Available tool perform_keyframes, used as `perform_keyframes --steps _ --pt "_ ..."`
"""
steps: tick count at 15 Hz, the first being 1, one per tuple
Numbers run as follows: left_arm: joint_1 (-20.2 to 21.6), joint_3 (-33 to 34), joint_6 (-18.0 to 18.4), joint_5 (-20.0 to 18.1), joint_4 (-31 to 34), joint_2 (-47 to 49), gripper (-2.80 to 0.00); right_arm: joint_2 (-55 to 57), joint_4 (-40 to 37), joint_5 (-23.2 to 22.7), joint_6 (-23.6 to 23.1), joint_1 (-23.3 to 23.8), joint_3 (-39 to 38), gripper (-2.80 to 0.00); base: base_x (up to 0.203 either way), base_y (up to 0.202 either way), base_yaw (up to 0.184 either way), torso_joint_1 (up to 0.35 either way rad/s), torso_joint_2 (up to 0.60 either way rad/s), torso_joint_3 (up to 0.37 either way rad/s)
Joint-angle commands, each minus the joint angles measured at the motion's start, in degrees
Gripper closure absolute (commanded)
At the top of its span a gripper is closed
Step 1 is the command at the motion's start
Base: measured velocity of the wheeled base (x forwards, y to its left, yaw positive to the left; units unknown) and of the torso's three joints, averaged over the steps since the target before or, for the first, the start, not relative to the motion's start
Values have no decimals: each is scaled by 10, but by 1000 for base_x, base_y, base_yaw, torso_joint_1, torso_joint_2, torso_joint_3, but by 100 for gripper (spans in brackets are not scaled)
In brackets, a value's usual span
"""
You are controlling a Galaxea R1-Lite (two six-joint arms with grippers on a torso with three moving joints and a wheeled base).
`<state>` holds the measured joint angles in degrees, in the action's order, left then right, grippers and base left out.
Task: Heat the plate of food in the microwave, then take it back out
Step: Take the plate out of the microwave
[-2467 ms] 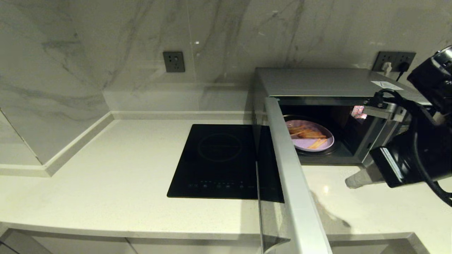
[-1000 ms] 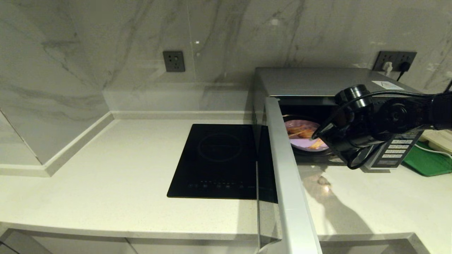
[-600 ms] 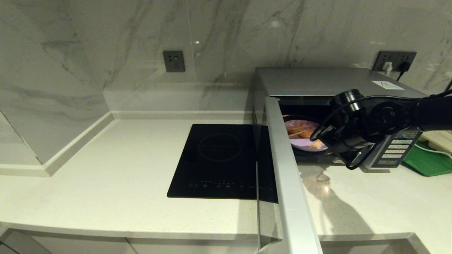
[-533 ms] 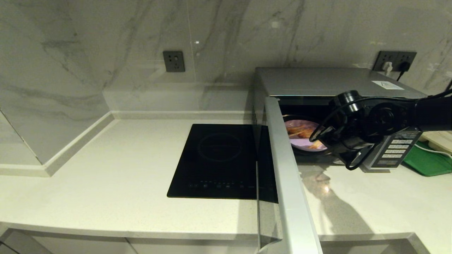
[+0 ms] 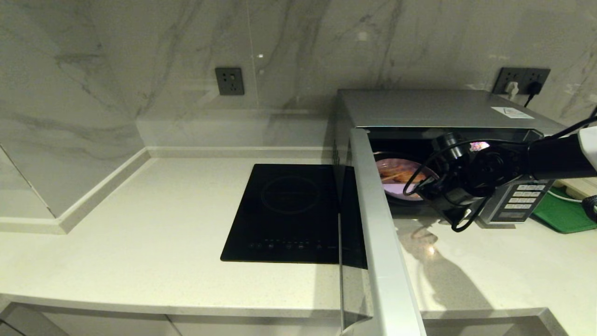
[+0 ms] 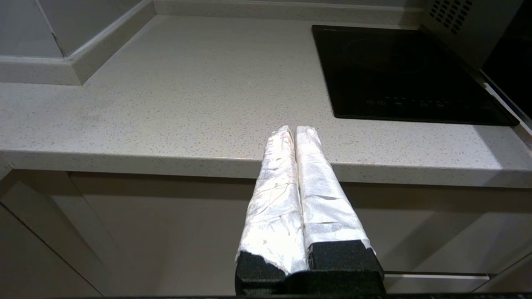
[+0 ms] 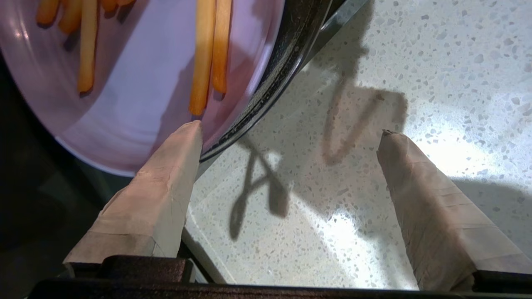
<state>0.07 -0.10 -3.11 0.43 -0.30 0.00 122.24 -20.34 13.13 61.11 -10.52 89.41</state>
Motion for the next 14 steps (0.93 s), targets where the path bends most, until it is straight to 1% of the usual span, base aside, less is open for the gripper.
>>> perform_keyframes --steps 1,14 --pt "0 0 0 0 0 0 0 7 0 1 3 0 0 -280 0 0 0 0 0 0" --pt "0 0 -1 0 0 0 0 -8 0 8 5 9 -11 -280 0 0 0 0 0 0"
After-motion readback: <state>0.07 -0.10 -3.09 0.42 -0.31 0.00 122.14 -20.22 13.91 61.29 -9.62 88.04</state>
